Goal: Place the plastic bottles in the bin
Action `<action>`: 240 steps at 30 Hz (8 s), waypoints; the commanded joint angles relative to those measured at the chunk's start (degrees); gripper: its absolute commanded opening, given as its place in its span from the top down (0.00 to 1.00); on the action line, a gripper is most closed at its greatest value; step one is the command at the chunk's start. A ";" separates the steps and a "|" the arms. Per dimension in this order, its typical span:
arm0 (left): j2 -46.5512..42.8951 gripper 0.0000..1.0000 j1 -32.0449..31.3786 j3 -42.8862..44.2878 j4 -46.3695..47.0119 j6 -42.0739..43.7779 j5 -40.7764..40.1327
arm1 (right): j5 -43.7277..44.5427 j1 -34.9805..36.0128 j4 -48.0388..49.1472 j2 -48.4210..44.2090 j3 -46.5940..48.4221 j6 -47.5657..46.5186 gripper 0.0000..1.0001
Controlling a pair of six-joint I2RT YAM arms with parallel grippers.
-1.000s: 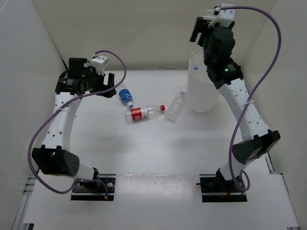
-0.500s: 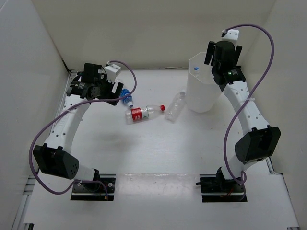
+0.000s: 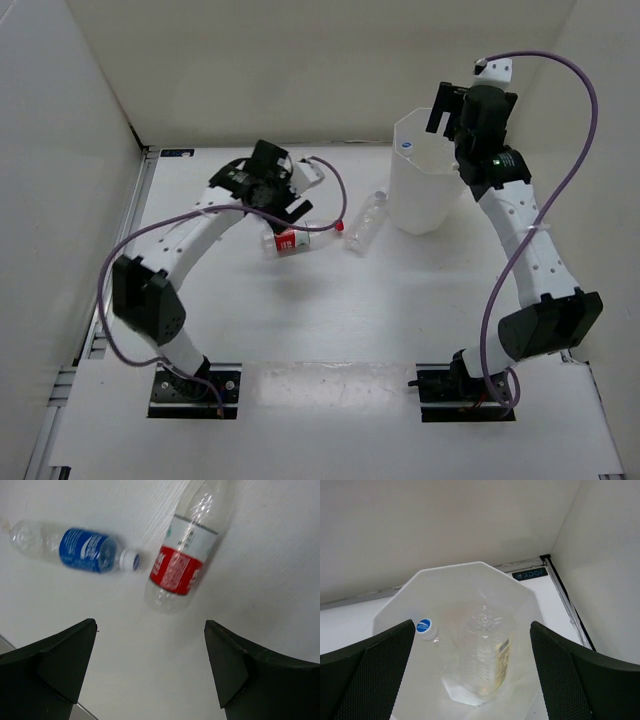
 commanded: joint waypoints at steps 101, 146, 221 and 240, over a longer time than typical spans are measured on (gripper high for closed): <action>24.97 0.00 -16.43 44.40 59.67 -21.95 2.52 | 6.27 3.40 -17.38 -35.85 -26.98 22.83 0.01; -36.48 0.00 25.59 -45.07 39.62 -14.12 -24.12 | 4.60 23.71 -21.60 27.62 -7.37 57.10 0.00; -32.27 0.00 28.41 -43.50 36.46 -18.00 -9.80 | 5.39 2.61 0.81 1.97 -3.42 8.42 0.01; 8.23 0.00 17.85 0.35 31.01 -25.55 -4.08 | 7.06 4.28 2.04 -6.65 -3.41 5.52 0.01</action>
